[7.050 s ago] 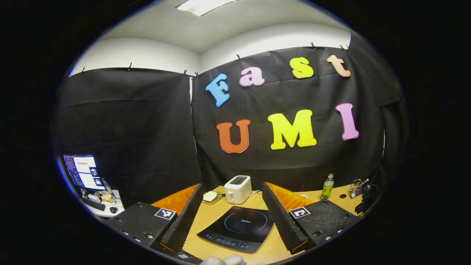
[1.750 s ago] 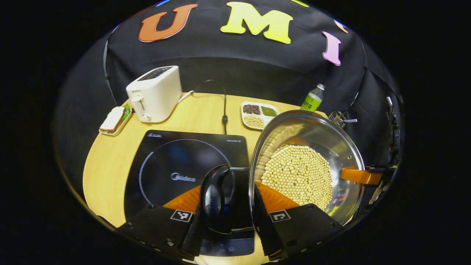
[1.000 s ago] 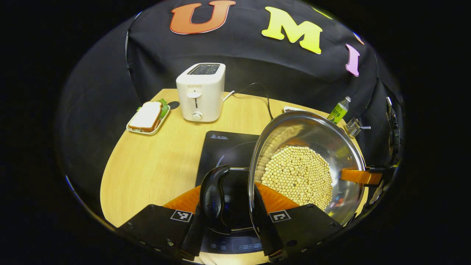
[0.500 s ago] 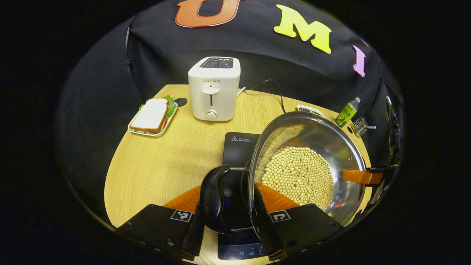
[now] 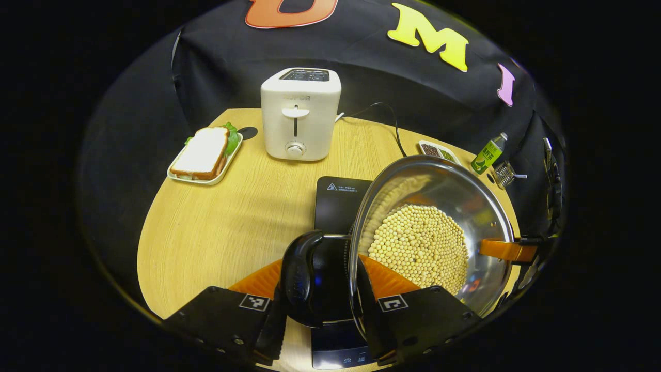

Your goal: First push the handle of the pot to place it horizontally, then grasp the pot with both hands and set it on the induction cooktop.

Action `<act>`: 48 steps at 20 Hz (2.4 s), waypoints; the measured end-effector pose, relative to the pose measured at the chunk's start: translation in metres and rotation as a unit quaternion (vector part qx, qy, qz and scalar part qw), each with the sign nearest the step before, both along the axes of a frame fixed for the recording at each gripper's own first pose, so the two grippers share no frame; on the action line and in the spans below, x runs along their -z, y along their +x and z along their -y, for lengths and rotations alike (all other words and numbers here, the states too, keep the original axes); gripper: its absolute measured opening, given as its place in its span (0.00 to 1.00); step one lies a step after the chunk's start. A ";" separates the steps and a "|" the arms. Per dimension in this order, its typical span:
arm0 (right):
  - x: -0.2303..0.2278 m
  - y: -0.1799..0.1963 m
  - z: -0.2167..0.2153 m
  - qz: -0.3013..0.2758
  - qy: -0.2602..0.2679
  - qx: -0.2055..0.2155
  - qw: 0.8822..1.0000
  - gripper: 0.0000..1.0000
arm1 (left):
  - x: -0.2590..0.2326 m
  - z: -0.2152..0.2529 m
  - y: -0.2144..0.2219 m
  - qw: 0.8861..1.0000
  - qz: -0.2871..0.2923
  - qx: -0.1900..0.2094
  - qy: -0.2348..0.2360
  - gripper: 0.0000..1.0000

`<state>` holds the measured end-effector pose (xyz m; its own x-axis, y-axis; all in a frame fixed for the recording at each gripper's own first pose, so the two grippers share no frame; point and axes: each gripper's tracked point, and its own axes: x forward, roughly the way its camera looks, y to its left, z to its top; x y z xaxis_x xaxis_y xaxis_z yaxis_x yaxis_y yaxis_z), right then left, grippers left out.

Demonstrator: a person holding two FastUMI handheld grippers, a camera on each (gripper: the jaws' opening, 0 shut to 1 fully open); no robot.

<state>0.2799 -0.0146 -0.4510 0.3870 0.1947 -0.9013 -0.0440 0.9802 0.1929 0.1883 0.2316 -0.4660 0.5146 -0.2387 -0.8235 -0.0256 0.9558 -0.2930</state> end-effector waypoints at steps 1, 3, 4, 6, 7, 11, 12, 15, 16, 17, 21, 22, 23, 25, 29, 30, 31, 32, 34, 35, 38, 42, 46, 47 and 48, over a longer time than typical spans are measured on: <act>0.000 -0.002 0.000 -0.001 0.000 -0.003 1.000 0.59 | 0.001 0.000 0.001 1.000 0.004 0.006 -0.002 0.61; 0.000 -0.001 -0.001 0.002 0.009 -0.003 1.000 0.60 | -0.001 -0.001 0.001 1.000 0.015 0.009 0.001 0.61; 0.001 0.001 -0.002 0.007 0.009 -0.001 1.000 0.60 | -0.001 -0.001 -0.001 1.000 0.022 0.012 0.007 0.62; 0.002 0.002 0.002 0.019 0.006 -0.003 1.000 0.60 | -0.001 0.000 0.003 0.999 0.037 0.014 0.019 0.64; 0.002 0.003 0.000 0.021 0.007 -0.005 1.000 0.60 | 0.000 -0.001 0.003 0.999 0.035 0.010 0.017 0.64; 0.003 0.002 0.000 0.021 0.007 -0.007 1.000 0.60 | 0.000 -0.001 0.001 0.999 0.033 0.008 0.013 0.64; 0.003 0.003 0.000 0.022 0.007 -0.008 1.000 0.60 | 0.000 -0.001 0.002 0.999 0.034 0.008 0.012 0.64; 0.004 0.003 0.000 0.024 0.007 -0.008 1.000 0.60 | -0.001 -0.001 0.002 0.999 0.034 0.009 0.012 0.64; 0.004 0.003 0.000 0.022 0.006 -0.008 1.000 0.60 | -0.001 -0.001 0.002 0.999 0.034 0.008 0.012 0.64; 0.004 0.002 0.001 0.022 0.005 -0.009 1.000 0.60 | -0.001 -0.001 0.002 0.999 0.034 0.009 0.012 0.64; 0.004 0.004 0.000 0.026 0.008 -0.007 1.000 0.63 | -0.002 -0.001 0.002 0.999 0.036 0.012 0.013 0.64; 0.004 0.005 0.001 0.028 0.007 -0.006 1.000 0.63 | -0.001 -0.002 0.002 0.999 0.036 0.011 0.012 0.64; 0.004 0.005 0.000 0.028 0.006 -0.006 1.000 0.63 | -0.001 -0.001 0.002 0.999 0.035 0.011 0.010 0.64; 0.005 0.005 0.001 0.031 0.003 -0.009 0.999 0.65 | -0.001 -0.002 0.002 0.999 0.034 0.014 0.018 0.66; 0.010 -0.007 0.000 0.005 0.001 -0.026 1.000 0.89 | -0.002 -0.009 0.001 0.997 0.032 0.026 0.069 0.93; 0.005 -0.002 0.003 0.023 -0.004 -0.025 0.999 0.88 | -0.010 -0.013 0.006 0.995 0.052 0.021 0.081 0.95; 0.002 0.004 0.008 0.042 -0.016 -0.033 0.998 0.86 | -0.018 -0.016 0.010 0.993 0.069 0.015 0.089 0.95; -0.003 0.009 0.013 0.061 -0.024 -0.044 0.997 0.85 | -0.027 -0.020 0.011 0.992 0.080 0.008 0.098 0.95; -0.013 0.015 0.015 0.091 -0.039 -0.066 0.993 0.82 | -0.042 -0.027 0.008 0.989 0.099 -0.003 0.113 0.95; -0.022 0.017 0.016 0.109 -0.043 -0.079 0.990 0.82 | -0.048 -0.028 0.006 0.987 0.108 -0.003 0.119 0.95; -0.041 0.020 0.022 0.148 -0.057 -0.101 0.982 0.82 | -0.068 -0.028 -0.004 0.982 0.132 -0.005 0.133 0.95; -0.073 0.015 0.030 0.193 -0.067 -0.116 0.972 0.81 | -0.104 -0.024 -0.019 0.973 0.173 -0.016 0.153 0.95; -0.105 0.005 0.039 0.235 -0.065 -0.138 0.960 0.82 | -0.146 -0.009 -0.031 0.962 0.219 -0.017 0.163 0.97; -0.113 0.001 0.041 0.244 -0.062 -0.138 0.958 0.82 | -0.159 -0.003 -0.035 0.959 0.231 -0.020 0.163 0.97; -0.122 -0.002 0.044 0.253 -0.060 -0.138 0.956 0.82 | -0.171 0.003 -0.038 0.957 0.240 -0.026 0.161 0.97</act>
<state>0.2780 -0.0589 -0.3291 0.7281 0.2596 -0.6344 -0.3615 0.9318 -0.0336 0.1500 0.2285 -0.2954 0.8563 0.0233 -0.5160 -0.0110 0.9996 0.0269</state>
